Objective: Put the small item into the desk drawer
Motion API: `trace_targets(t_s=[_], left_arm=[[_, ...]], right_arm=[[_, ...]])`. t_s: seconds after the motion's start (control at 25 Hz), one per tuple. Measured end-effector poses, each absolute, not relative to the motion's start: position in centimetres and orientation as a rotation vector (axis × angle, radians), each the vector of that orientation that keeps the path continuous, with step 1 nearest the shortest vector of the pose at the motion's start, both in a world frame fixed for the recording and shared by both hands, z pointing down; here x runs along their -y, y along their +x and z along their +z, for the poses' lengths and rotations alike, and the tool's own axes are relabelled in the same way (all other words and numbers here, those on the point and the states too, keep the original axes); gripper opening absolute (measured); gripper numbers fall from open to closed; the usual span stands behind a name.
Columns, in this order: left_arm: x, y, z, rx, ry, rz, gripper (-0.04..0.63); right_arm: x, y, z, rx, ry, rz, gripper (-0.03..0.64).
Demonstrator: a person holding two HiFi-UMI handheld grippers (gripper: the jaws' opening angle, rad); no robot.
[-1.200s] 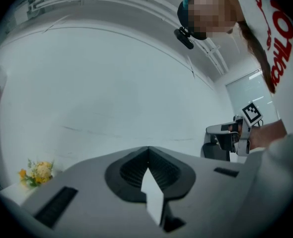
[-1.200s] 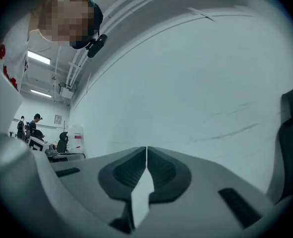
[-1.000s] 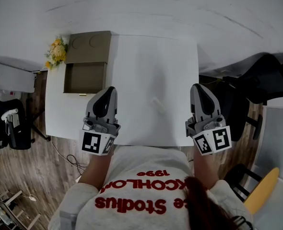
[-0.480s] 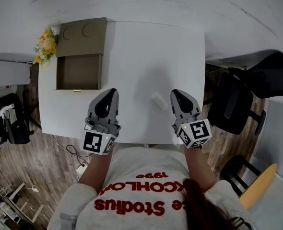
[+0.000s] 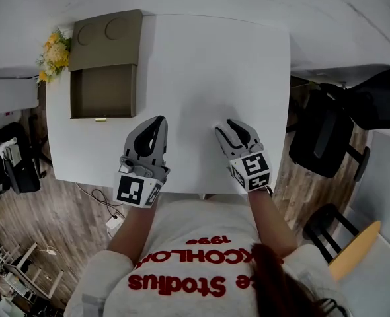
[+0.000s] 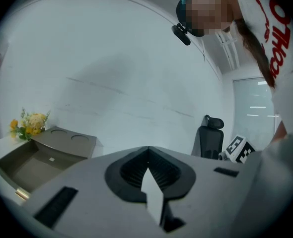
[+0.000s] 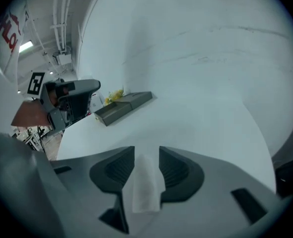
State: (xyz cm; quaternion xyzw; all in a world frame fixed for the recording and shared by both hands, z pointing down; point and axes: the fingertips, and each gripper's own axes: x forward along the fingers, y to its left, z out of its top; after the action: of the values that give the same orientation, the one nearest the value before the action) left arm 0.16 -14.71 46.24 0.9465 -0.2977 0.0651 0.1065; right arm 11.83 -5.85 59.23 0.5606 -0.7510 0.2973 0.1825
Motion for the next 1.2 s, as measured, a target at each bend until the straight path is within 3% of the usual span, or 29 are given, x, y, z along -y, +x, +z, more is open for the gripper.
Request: trace_targets(t_s=[0.52, 0.88, 1.2], left_arm=[[14.8, -0.2, 45.7, 0.894, 2.796, 0.194, 0.006], [15.6, -1.0, 41.8, 0.971, 2.855, 0.107, 0.006], [16.8, -1.6, 37.9, 1.057, 2.917, 0.036, 0.006]], right_arm=[[4.8, 11.4, 61.4, 2.07, 1.497, 0.852, 0.133], [7.4, 15.3, 52.0, 2.204, 1.818, 0.769, 0.133], [7.4, 18.9, 42.7, 2.286, 2.107, 0.493, 0.132]])
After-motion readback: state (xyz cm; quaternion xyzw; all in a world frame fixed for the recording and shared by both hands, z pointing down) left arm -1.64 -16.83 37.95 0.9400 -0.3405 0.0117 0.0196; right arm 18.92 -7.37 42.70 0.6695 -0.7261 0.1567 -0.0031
